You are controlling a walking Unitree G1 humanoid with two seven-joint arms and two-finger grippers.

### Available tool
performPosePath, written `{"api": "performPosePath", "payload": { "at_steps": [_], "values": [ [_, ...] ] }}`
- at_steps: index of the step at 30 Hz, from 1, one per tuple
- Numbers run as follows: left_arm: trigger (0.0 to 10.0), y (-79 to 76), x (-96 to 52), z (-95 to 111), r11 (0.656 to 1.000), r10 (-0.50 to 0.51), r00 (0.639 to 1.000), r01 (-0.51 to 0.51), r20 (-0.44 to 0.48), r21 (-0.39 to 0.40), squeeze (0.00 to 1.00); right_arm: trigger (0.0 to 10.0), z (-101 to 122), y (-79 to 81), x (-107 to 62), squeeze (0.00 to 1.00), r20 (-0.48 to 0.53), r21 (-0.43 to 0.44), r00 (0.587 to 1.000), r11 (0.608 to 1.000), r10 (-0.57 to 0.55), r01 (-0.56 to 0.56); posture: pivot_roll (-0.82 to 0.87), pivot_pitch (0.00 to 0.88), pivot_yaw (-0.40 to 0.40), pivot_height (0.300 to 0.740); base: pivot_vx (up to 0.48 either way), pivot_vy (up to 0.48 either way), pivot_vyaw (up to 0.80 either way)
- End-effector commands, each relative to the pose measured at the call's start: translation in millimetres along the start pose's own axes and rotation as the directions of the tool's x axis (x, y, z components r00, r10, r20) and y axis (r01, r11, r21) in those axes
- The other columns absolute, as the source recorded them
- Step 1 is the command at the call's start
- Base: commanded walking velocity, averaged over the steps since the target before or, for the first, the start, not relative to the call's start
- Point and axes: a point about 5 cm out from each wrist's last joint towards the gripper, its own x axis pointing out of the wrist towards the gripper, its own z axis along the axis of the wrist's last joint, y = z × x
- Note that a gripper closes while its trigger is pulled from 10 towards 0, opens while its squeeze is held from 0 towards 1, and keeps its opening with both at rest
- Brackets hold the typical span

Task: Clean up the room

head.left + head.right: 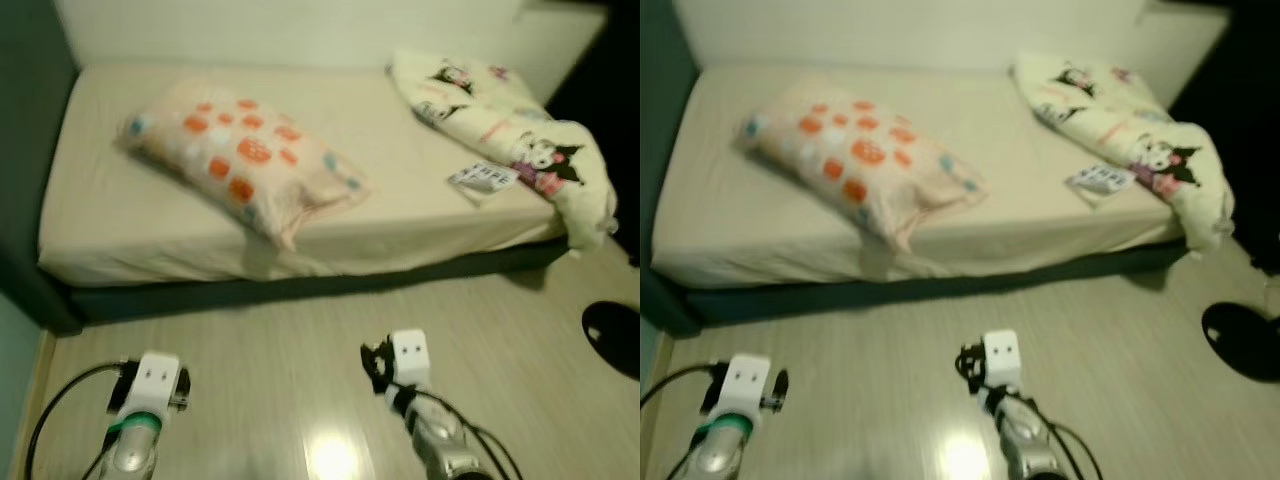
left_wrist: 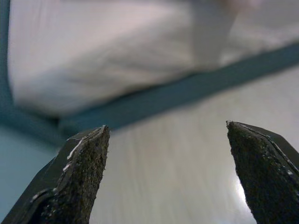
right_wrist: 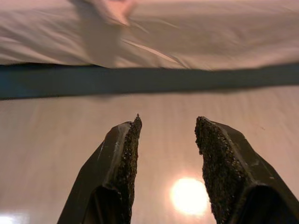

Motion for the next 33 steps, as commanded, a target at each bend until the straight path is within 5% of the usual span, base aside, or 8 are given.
{"api": "performPosePath", "payload": {
  "at_steps": [1,24,33],
  "values": [
    [10.0,-6.9,-6.1,-10,1.000,-0.023,0.999,0.024,-0.032,0.007,0.00,10.0,-5,-3.3,-2.0,0.00,-0.023,0.005,1.000,1.000,-0.014,0.014,0.07,0.000,-0.031,0.740,0.401,0.000,0.00],
    [10.0,-7.2,-6.6,-10,1.000,-0.023,0.999,0.023,-0.030,0.015,0.00,10.0,-5,-3.3,-1.9,0.00,-0.024,-0.001,0.999,1.000,-0.021,0.020,0.08,0.005,-0.036,0.740,0.402,0.000,0.00],
    [10.0,-6.6,2.1,8,0.995,-0.065,0.997,0.061,0.049,0.079,0.00,10.0,-8,-7.9,-4.0,0.00,-0.030,0.024,0.998,0.998,-0.052,0.053,0.06,0.013,-0.024,0.740,0.399,0.000,0.00]
  ]
}}
